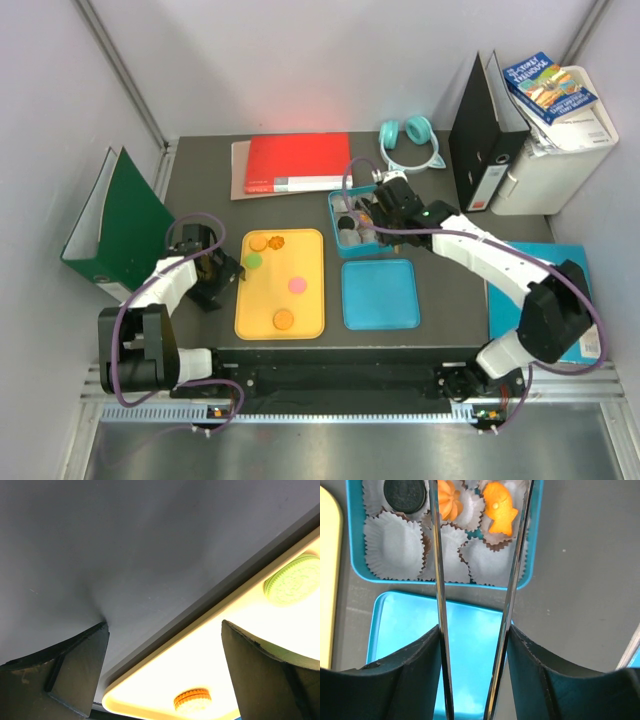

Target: Pack the cookies

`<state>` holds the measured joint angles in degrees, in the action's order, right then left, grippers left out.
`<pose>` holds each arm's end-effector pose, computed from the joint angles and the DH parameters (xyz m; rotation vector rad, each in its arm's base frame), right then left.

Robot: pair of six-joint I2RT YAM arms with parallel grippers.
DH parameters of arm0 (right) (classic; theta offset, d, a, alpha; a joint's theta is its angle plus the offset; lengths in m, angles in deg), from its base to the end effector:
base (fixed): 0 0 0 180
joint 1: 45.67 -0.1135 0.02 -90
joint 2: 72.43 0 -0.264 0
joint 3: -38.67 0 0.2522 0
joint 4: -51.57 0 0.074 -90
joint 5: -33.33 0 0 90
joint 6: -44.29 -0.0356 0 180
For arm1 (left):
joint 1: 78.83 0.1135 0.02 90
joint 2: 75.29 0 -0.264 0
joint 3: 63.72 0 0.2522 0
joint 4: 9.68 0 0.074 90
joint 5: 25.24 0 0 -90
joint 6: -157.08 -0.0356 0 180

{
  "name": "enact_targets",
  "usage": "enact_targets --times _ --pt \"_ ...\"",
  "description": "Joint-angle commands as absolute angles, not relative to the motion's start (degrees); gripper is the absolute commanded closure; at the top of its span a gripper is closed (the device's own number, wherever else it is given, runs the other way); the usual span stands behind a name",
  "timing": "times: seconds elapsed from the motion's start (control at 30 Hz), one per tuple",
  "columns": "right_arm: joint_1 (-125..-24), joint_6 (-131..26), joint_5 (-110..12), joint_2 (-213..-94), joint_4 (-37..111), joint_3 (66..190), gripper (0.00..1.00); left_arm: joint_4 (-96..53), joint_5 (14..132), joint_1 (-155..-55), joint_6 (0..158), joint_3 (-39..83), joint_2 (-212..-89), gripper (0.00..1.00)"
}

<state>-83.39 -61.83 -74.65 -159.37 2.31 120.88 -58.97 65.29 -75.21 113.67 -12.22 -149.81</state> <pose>0.2604 0.1875 0.2691 -0.3347 2.4258 0.0149 0.2146 0.0132 0.1649 -1.2084 2.5839 -0.1749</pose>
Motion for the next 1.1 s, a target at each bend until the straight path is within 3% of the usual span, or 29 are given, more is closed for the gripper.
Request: enact_targets --times 0.0,0.37,0.57,0.8,0.93,0.97,1.0,1.07 --pt "-82.85 -61.44 -77.5 -153.12 -0.06 125.12 0.49 -56.93 65.72 -75.13 114.01 -13.04 -150.35 0.02" --pt "-81.98 -68.55 -92.6 -143.1 -7.27 117.66 0.55 -56.75 66.16 -75.22 113.93 -12.87 -150.35 0.02" --pt "-79.26 -77.25 -90.25 -137.83 -7.89 106.33 0.6 -56.49 67.13 -75.22 113.75 -13.04 -150.26 0.02" --pt "-75.65 -80.43 -88.93 -137.12 -10.18 101.57 0.58 -55.61 68.36 -75.31 114.02 -13.3 -150.35 0.02" --pt "-69.24 -79.64 -83.5 -136.42 -9.3 99.11 0.43 -55.44 68.36 -75.22 114.02 -13.48 -150.17 0.02" --pt "-68.18 -79.55 -82.61 -136.07 -8.95 98.15 0.37 -55.43 68.36 -75.22 114.02 -13.57 -149.91 0.02" --pt "-67.48 -79.55 -81.81 -135.72 -8.25 97.79 0.22 -55.52 68.36 -75.22 114.02 -13.57 -149.82 0.02" --pt "-66.94 -79.63 -81.63 -134.84 -8.15 97.52 0.1 -55.43 68.27 -75.22 114.19 -13.66 -149.73 0.02"
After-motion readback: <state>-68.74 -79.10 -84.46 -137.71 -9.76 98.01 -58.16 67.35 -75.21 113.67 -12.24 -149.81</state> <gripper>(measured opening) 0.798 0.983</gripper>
